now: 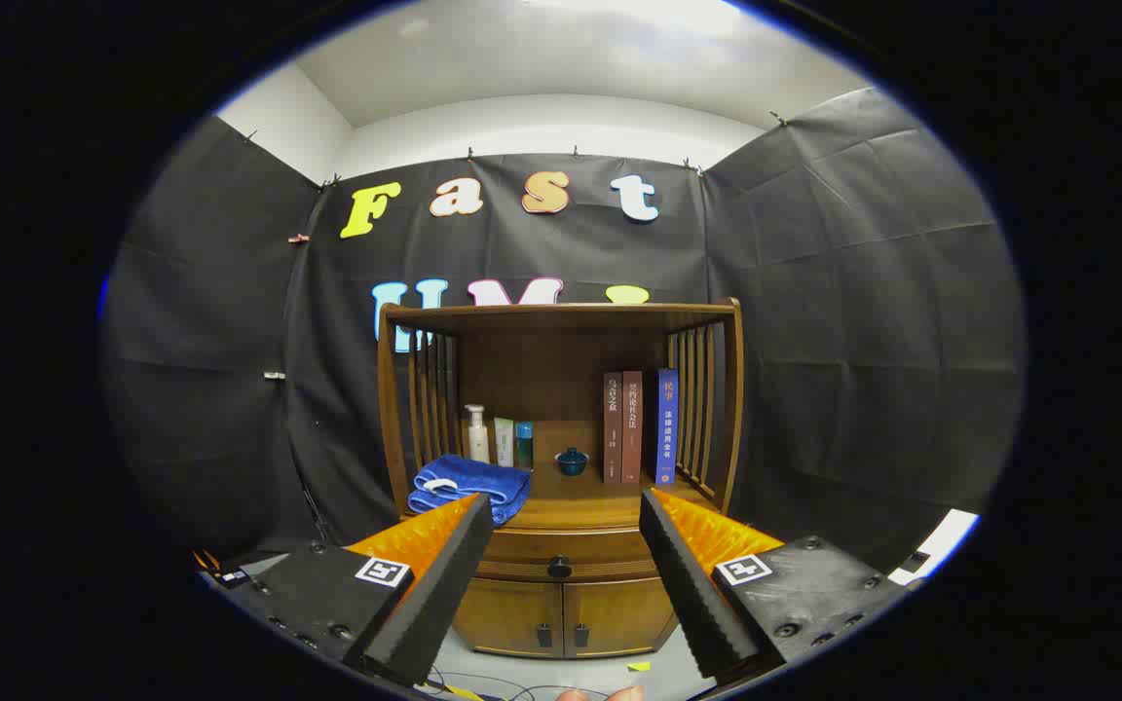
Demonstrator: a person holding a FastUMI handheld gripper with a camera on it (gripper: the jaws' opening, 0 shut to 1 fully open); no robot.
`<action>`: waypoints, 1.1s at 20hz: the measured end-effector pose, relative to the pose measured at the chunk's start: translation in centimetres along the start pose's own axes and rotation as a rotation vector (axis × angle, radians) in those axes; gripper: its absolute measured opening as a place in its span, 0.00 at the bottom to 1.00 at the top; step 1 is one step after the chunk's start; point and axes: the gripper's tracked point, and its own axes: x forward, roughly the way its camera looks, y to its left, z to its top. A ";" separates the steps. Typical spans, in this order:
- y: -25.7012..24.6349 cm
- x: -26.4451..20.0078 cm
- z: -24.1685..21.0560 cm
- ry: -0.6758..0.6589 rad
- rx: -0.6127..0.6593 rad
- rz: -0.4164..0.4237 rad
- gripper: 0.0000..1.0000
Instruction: Pull open the drawer, take out the items inside it, and place them on the countertop above the cabinet.
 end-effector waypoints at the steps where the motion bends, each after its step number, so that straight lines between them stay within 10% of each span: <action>1: 0.1 0.1 0.1 0.000 0.002 0.002 0.98; 22: 0.5 1.0 2.4 -0.028 0.009 0.018 0.98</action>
